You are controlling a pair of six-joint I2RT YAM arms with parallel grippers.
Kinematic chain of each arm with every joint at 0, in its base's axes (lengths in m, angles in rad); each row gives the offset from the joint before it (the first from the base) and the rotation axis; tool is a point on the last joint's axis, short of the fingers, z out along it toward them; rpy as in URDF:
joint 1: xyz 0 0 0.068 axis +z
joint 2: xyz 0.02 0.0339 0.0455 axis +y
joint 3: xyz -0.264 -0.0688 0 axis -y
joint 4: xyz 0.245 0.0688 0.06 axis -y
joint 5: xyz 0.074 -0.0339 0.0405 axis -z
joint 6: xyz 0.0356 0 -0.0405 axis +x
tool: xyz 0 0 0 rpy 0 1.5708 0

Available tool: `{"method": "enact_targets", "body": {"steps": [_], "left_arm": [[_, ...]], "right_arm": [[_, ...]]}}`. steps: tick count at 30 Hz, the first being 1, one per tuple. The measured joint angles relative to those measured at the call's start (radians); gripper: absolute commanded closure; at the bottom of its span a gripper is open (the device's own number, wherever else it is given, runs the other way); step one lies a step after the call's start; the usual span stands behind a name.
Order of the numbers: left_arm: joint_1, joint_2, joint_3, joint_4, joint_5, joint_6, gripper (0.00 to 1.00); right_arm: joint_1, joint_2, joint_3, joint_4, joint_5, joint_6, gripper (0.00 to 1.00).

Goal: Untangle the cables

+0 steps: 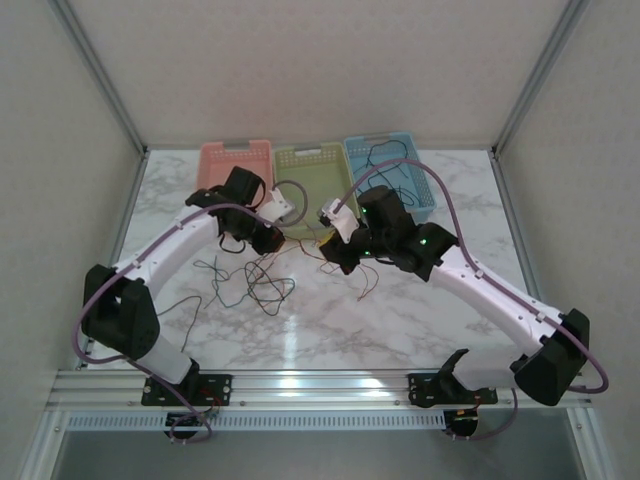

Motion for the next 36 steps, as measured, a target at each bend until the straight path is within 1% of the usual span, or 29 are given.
{"method": "enact_targets", "body": {"steps": [4, 7, 10, 12, 14, 17, 22, 28, 32, 36], "left_arm": [[0.024, -0.059, -0.021, -0.005, -0.084, -0.076, 1.0], [0.044, -0.15, -0.072, -0.016, -0.145, -0.127, 1.0], [0.094, -0.24, -0.111, -0.024, -0.179, -0.176, 1.0], [0.145, -0.294, -0.134, -0.023, -0.196, -0.207, 1.0], [0.183, -0.335, -0.153, -0.022, -0.211, -0.232, 1.0], [0.212, -0.374, -0.173, -0.024, -0.235, -0.264, 1.0], [0.24, -0.385, -0.177, -0.024, -0.277, -0.303, 1.0], [0.315, -0.441, -0.204, -0.027, -0.37, -0.344, 1.0], [0.347, -0.475, -0.208, -0.031, -0.414, -0.369, 1.0], [0.369, -0.472, -0.208, -0.034, -0.451, -0.394, 1.0]], "right_arm": [[0.0, -0.072, -0.008, 0.01, 0.071, 0.021, 1.0], [-0.006, -0.142, -0.008, 0.025, 0.149, 0.041, 1.0], [-0.019, -0.211, -0.01, 0.032, 0.238, 0.06, 1.0], [-0.029, -0.258, -0.013, 0.039, 0.296, 0.071, 1.0], [-0.037, -0.298, -0.019, 0.045, 0.333, 0.076, 1.0], [-0.039, -0.345, -0.023, 0.044, 0.391, 0.079, 1.0], [-0.039, -0.363, -0.023, 0.04, 0.489, 0.081, 1.0], [-0.039, -0.374, -0.02, 0.014, 0.655, 0.074, 1.0], [-0.039, -0.387, 0.002, -0.018, 0.743, 0.048, 1.0], [-0.039, -0.391, 0.024, -0.035, 0.829, 0.013, 1.0]]}}
